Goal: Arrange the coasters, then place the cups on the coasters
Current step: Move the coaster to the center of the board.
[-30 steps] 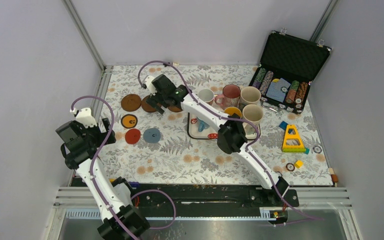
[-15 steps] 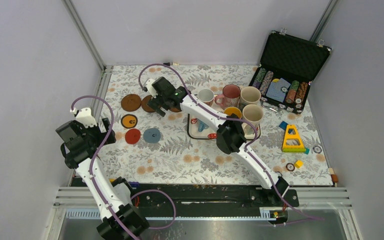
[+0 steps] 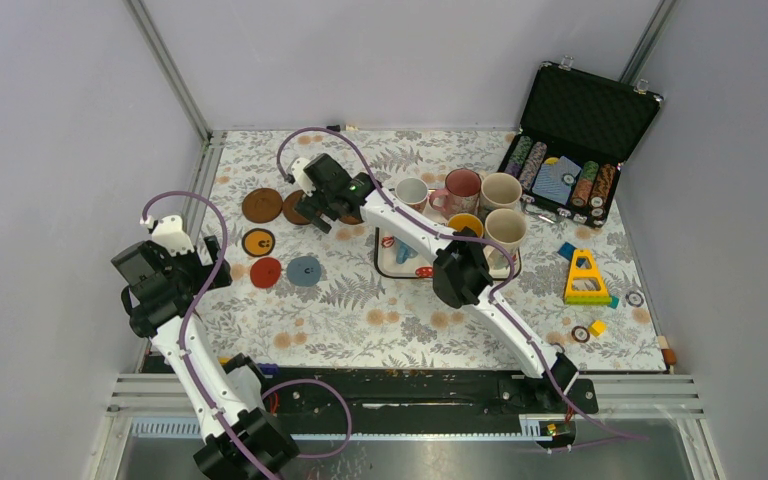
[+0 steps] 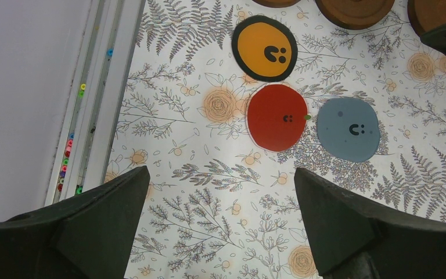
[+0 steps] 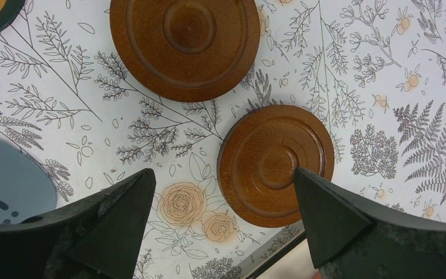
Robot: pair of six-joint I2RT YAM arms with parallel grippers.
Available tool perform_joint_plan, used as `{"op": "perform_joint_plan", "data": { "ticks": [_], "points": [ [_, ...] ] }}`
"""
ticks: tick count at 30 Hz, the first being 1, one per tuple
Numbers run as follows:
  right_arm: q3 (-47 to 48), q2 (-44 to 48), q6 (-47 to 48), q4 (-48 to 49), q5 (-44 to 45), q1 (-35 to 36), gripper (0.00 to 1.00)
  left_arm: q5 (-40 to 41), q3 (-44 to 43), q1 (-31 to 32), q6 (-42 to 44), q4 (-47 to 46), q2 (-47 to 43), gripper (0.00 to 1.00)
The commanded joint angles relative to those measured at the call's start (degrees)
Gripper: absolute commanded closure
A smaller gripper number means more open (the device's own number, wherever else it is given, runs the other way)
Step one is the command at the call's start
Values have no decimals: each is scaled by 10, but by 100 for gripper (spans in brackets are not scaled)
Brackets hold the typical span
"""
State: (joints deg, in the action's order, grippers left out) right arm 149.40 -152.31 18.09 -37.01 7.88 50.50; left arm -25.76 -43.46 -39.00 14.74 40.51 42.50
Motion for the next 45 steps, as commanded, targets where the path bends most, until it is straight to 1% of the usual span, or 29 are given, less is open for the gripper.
{"op": "perform_joint_plan", "data": {
  "ticks": [1,5,8,13,19,24,27,30,34,39,45],
  "points": [
    [31,17,3,2,-1,4,4,-18,-2,-4,-2,-28,-6,2],
    [31,17,-2,18,5,6,4,-20,-3,-4,-2,-28,-5,2],
    [9,17,5,58,28,13,4,-20,-3,-3,-2,-28,-5,2],
    [-52,11,69,184,84,23,2,-20,-4,-4,-2,-28,-4,2],
    [-48,-18,149,277,96,27,1,-21,-3,-4,-1,-28,-4,2],
    [-29,-46,216,296,66,30,0,-23,-3,-4,-1,-29,-1,2],
    [-51,-48,282,300,35,35,0,-23,-3,-3,-1,-28,-1,2],
    [-80,-49,350,313,25,36,0,-22,-3,-3,-1,-29,-2,2],
    [-92,-51,416,289,16,35,0,-24,-3,-3,0,-28,-3,2],
    [-87,-45,427,254,-6,28,0,-25,-3,-4,-1,-28,-2,2],
    [-86,-45,445,238,6,24,0,-24,-3,-4,-1,-28,-3,2]
  ]
}}
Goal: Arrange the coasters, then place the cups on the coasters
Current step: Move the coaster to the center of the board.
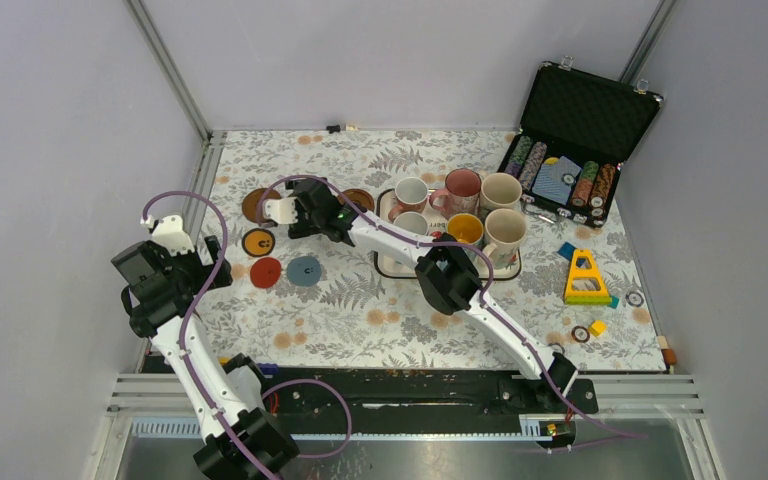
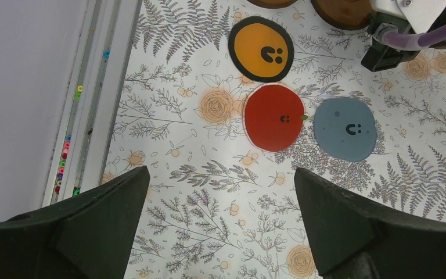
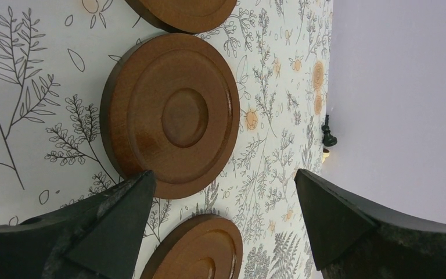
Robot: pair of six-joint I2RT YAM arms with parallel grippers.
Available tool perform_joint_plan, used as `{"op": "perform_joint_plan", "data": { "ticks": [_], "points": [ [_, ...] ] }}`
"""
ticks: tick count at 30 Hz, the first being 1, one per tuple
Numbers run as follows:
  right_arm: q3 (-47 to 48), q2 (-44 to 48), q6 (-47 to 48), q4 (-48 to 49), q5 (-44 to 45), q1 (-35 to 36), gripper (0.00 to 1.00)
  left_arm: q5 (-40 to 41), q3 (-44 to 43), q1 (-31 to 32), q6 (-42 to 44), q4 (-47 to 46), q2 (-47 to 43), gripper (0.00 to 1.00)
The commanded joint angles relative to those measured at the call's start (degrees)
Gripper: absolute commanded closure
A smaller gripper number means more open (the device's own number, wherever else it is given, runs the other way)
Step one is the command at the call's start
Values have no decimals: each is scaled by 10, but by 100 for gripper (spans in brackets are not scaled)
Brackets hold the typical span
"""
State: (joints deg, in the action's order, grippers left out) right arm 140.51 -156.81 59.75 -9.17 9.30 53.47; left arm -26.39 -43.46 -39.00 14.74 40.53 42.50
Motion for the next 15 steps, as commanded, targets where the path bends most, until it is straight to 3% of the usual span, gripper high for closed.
{"op": "perform_joint_plan", "data": {
  "ticks": [1,15],
  "points": [
    [2,1,28,-43,-6,-7,0,-18,-3,-4,-1,-29,-3,2],
    [-4,3,44,-36,32,-23,0,-16,-4,-4,-1,-28,-5,2]
  ]
}}
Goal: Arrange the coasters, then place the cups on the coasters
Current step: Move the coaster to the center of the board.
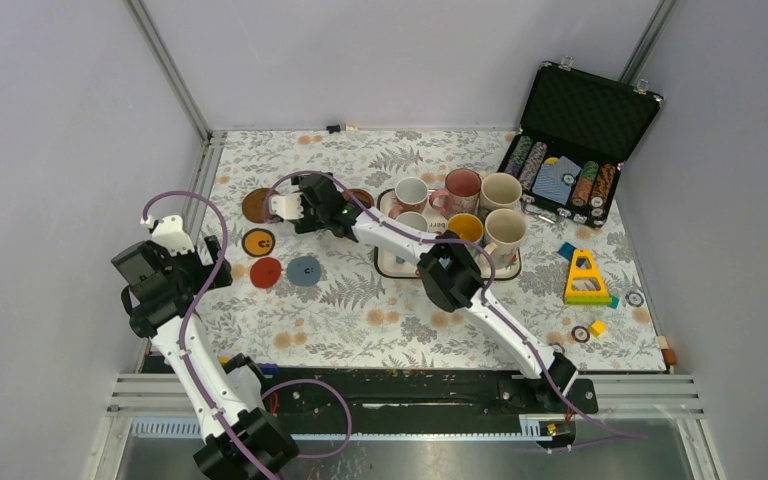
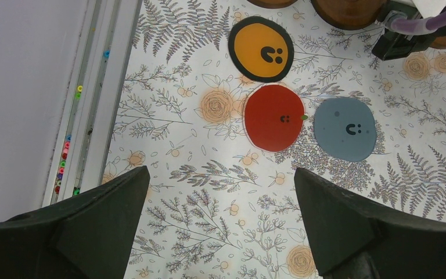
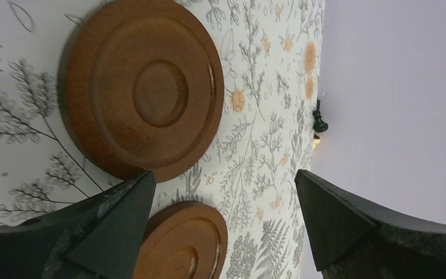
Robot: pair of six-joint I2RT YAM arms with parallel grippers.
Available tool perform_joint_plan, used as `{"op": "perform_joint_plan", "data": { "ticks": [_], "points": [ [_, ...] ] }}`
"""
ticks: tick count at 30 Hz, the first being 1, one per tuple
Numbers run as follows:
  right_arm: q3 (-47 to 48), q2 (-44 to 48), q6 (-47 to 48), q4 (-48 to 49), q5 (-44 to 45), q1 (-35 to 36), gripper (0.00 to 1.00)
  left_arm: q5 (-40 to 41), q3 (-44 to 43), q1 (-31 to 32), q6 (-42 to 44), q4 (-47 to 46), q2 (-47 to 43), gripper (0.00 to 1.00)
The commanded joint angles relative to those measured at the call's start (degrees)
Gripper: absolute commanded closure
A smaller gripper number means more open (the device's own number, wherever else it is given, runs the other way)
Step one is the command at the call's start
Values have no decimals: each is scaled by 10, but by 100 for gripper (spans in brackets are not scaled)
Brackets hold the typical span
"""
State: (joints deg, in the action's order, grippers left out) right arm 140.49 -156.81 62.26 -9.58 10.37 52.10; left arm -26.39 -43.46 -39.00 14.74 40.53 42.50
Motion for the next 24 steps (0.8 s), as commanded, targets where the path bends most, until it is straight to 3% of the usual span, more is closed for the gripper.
{"op": "perform_joint_plan", "data": {
  "ticks": [1,16,24],
  "points": [
    [-3,1,19,-31,23,-10,0,-16,-4,-4,-1,-28,-5,2],
    [15,-17,18,11,48,-17,0,-16,-4,-3,-2,-28,-4,2],
    [1,78,-167,52,15,-25,0,-16,-4,-4,-2,-28,-4,2]
  ]
}}
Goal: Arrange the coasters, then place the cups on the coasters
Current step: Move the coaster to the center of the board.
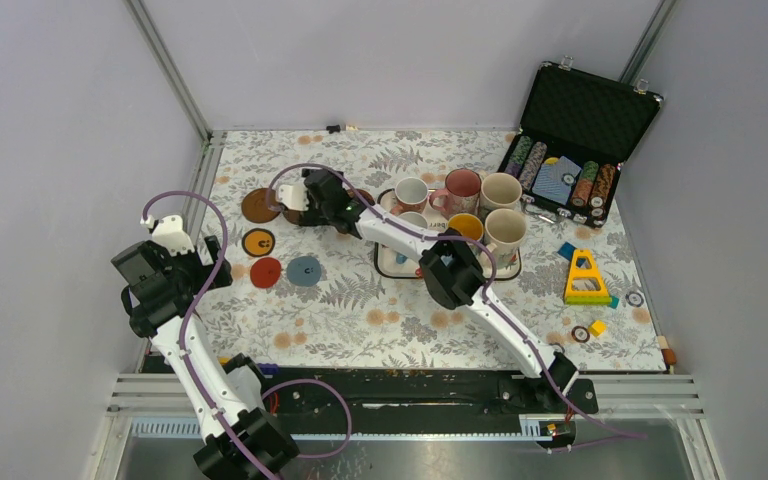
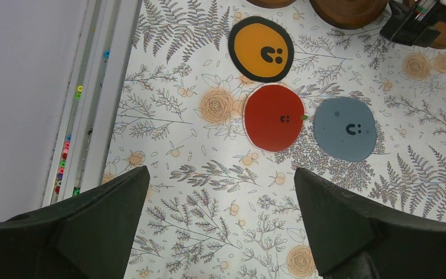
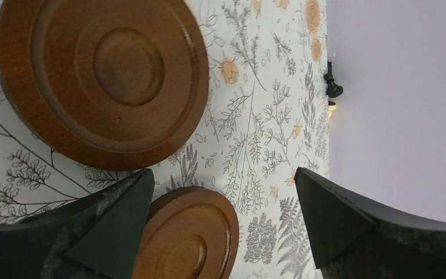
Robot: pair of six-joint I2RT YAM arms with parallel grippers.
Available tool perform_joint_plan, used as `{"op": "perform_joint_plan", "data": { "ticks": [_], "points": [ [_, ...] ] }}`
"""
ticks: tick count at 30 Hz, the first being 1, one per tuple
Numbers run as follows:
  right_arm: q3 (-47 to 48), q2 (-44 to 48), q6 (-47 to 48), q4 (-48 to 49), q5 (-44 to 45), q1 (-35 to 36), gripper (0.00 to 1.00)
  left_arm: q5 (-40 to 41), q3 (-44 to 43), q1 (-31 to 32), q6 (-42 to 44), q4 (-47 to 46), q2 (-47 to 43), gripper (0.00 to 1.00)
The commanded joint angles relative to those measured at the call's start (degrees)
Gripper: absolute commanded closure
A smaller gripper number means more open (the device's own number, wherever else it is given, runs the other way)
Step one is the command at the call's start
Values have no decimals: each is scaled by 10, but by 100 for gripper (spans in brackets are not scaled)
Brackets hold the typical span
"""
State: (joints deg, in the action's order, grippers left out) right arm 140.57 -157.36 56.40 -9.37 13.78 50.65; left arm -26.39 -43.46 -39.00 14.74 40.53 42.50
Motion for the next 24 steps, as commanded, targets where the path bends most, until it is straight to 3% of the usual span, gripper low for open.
{"op": "perform_joint_plan", "data": {
  "ticks": [1,6,14,24],
  "points": [
    [-2,92,-123,54,-23,-11,0,-15,-5,-4,-2,-28,-5,2],
    [35,74,-144,50,-35,-11,0,-14,-3,-4,-2,-28,-9,2],
    [47,2,-50,105,-33,-7,0,-17,-3,-5,-2,-28,-7,2],
    [15,-11,54,67,-93,-6,0,-19,-3,-5,-1,-28,-7,2]
  ]
}}
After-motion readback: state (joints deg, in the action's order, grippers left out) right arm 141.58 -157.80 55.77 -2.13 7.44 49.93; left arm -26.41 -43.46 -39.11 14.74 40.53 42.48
